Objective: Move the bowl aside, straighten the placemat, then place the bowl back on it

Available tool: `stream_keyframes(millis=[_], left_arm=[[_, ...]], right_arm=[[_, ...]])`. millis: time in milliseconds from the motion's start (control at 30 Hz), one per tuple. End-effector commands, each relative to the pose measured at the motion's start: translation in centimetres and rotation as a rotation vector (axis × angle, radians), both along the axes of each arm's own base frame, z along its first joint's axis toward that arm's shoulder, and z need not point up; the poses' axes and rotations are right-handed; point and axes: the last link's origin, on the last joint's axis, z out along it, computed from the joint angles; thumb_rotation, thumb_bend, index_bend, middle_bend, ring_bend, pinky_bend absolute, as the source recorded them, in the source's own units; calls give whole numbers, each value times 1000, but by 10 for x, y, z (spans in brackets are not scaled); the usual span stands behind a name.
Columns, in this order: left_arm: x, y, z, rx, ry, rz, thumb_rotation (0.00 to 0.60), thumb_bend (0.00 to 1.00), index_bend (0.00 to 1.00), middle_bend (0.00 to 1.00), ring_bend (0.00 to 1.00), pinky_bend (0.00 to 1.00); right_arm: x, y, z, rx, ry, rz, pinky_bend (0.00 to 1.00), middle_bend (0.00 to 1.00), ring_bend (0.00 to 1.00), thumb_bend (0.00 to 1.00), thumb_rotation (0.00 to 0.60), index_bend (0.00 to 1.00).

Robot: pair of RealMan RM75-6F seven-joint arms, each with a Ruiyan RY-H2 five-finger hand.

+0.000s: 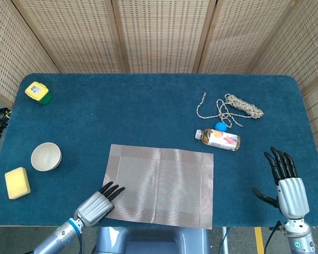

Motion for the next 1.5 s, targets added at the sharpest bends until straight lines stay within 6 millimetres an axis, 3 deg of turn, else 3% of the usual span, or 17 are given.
stream_keyframes(millis=[33,367,433,600,700,1000,1267,1500], left_arm=[[0,-1,0,-8,-3,-1,600,520,629,0,0,0],[-1,-4,2,-37,-9,-3,600,499,595,0,0,0],[-2,-4,3,-42,-7,-4,600,442,508,0,0,0],[-3,-2,11,-41,-21,11,600,275,119,0,0,0],[-2,0,18,-20,-49,25,600,224,20,0,0,0],[-4,2,50,34,-122,74,600,184,0,0,0,0],[-15,6,91,141,-220,187,600,194,0,0,0,0],[-22,11,97,157,-205,193,600,203,0,0,0,0]], right_arm=[[0,0,0,0,0,0,0,0,0,231,600,27],[0,0,0,0,1,0,0,0,0,231,600,27],[0,0,0,-1,0,0,0,0,0,232,600,27],[0,0,0,2,3,-4,0,0,0,231,600,27],[0,0,0,6,5,-3,0,0,0,231,600,27],[1,1,-4,23,20,-5,0,0,0,231,600,27],[1,1,-7,45,32,-12,0,0,0,231,600,27],[1,2,-9,54,44,-13,0,0,0,231,600,27]])
